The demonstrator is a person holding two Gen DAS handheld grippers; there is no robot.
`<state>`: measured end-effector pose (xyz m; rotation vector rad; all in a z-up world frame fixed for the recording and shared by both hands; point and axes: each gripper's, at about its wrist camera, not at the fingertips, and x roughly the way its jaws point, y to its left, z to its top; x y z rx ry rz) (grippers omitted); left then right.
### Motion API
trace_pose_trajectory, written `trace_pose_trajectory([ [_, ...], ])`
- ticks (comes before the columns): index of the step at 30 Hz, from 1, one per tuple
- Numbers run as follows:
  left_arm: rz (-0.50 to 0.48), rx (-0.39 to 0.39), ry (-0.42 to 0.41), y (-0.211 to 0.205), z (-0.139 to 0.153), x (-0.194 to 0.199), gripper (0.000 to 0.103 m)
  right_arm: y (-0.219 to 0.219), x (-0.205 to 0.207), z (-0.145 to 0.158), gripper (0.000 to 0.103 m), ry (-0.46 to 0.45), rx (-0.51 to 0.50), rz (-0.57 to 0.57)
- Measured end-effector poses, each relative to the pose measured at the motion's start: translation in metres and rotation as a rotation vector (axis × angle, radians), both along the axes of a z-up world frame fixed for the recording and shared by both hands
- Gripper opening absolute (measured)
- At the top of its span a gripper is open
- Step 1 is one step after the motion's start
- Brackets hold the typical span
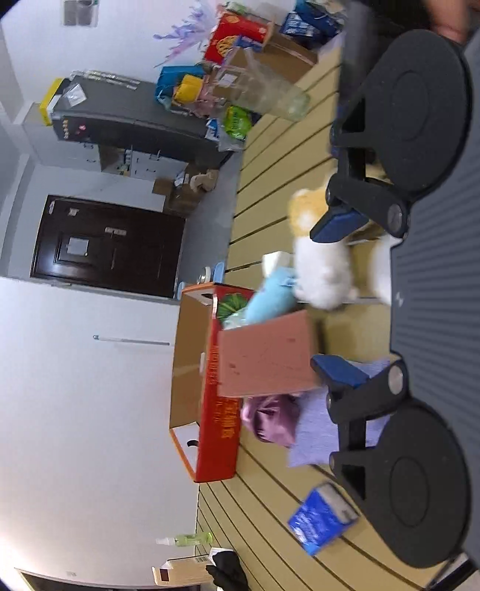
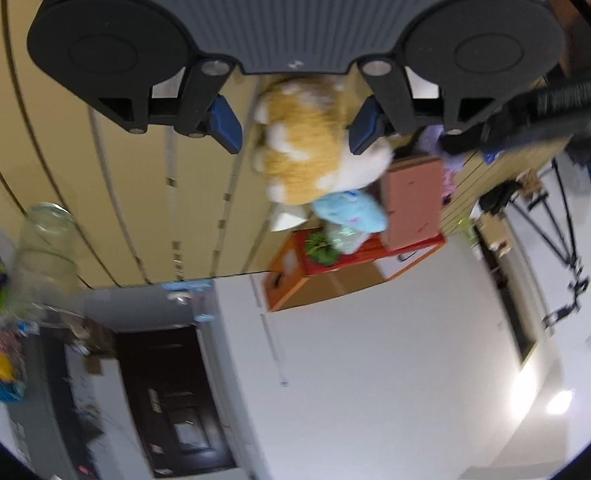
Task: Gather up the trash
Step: 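Move both tools to the yellow-white plush hamster and grasp it, then carry the plush hamster over the bin and open both tools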
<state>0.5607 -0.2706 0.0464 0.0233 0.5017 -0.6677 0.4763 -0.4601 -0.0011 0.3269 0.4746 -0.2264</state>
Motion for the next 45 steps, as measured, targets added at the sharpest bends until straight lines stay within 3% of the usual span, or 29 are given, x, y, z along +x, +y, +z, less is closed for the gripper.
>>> trace_pose_trajectory([
  [2, -0.029, -0.012, 0.037, -0.012, 0.002, 0.015, 0.069, 0.006, 0.006, -0.004, 0.062, 0.049, -0.035, -0.009],
  [3, -0.032, -0.012, 0.068, -0.018, 0.0, 0.022, 0.068, 0.007, 0.01, -0.007, 0.055, 0.075, -0.04, -0.006],
  [6, -0.024, 0.01, 0.183, -0.036, -0.016, 0.046, 0.064, -0.002, 0.009, -0.011, 0.049, 0.068, 0.022, 0.003],
  [8, -0.023, 0.009, 0.209, -0.043, -0.025, 0.053, 0.064, -0.016, 0.003, -0.011, 0.047, 0.055, 0.093, -0.003],
  [10, -0.035, -0.01, 0.213, -0.046, -0.032, 0.057, 0.065, -0.029, -0.001, -0.013, 0.045, 0.038, 0.174, 0.001],
  [13, -0.067, -0.059, 0.206, -0.051, -0.032, 0.059, 0.062, -0.036, -0.005, -0.015, 0.044, 0.032, 0.21, 0.021],
  [15, -0.101, -0.068, 0.188, -0.055, -0.03, 0.055, 0.042, -0.036, -0.008, -0.013, 0.044, 0.032, 0.21, 0.025],
  [19, -0.1, -0.072, 0.143, -0.058, -0.024, 0.041, 0.041, -0.033, -0.017, -0.003, 0.043, 0.006, 0.172, 0.032],
  [24, -0.087, -0.147, 0.117, -0.037, -0.003, 0.029, 0.038, -0.028, -0.035, 0.013, 0.042, -0.071, 0.15, 0.067],
  [28, -0.04, -0.179, 0.013, 0.006, 0.024, -0.002, 0.038, 0.004, -0.045, 0.034, 0.042, -0.143, 0.113, 0.166],
  [35, 0.157, -0.223, -0.034, 0.138, 0.032, -0.047, 0.038, 0.104, -0.039, 0.051, 0.042, -0.173, 0.073, 0.424],
  [39, 0.277, -0.222, -0.002, 0.209, 0.024, -0.063, 0.037, 0.17, -0.029, 0.048, 0.042, -0.132, 0.072, 0.563],
  [45, 0.435, -0.242, 0.114, 0.293, -0.018, -0.068, 0.033, 0.262, -0.018, 0.023, 0.042, -0.015, -0.014, 0.674],
])
